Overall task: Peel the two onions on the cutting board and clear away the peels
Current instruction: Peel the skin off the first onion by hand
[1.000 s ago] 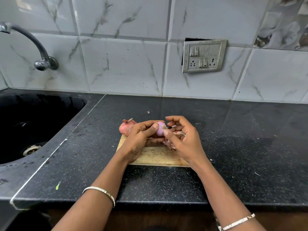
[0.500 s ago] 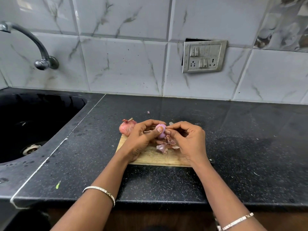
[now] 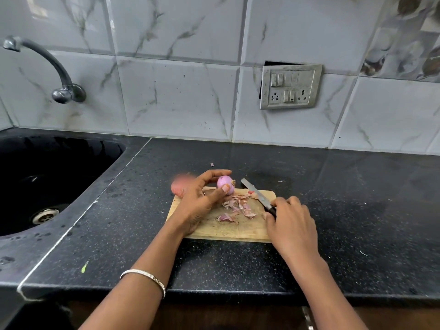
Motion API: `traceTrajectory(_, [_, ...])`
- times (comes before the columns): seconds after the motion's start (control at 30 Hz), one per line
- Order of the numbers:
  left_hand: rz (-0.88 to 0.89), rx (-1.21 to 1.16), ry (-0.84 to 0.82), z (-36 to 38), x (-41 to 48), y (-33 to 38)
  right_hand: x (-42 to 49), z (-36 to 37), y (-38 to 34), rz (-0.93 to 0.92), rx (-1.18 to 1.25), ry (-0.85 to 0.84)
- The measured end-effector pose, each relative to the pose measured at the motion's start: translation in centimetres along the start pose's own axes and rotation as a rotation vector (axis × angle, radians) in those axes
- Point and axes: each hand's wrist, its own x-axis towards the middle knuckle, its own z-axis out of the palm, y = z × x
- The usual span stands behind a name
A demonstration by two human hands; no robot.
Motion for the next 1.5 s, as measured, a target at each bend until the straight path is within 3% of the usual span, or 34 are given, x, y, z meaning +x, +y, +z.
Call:
traceTrajectory(0.23, [0.107, 0.300, 0.082, -0.1, -0.9, 0.8, -0.9, -0.9, -0.2, -0.005, -0.059, 0.005])
traceTrajectory(0.43, [0.216, 0.658, 0.131, -1.5, -2.6, 0.5, -3.1, -2.8, -1.3, -0.043, 0.432, -0.072])
traceTrajectory(0.53, [0.237, 0.748, 0.150, -1.6, -3.5, -0.3, -4.9, -2.7, -2.5, -0.136, 0.477, -0.063])
traceTrajectory(0.87, [0.234, 0.797, 0.134, -1.5, -4.1, -0.3, -7.8, -2.0, -4.8, -0.109, 0.238, -0.061])
traceTrajectory(1.27, [0.192, 0.799, 0.231, -1.3, -3.9, -0.5, -8.0, -2.2, -5.0, -0.143, 0.223, -0.055])
traceTrajectory(1.5, [0.175, 0.820, 0.207, -1.3, -3.8, 0.1, -6.1, -2.3, -6.1, -0.173, 0.226, -0.074])
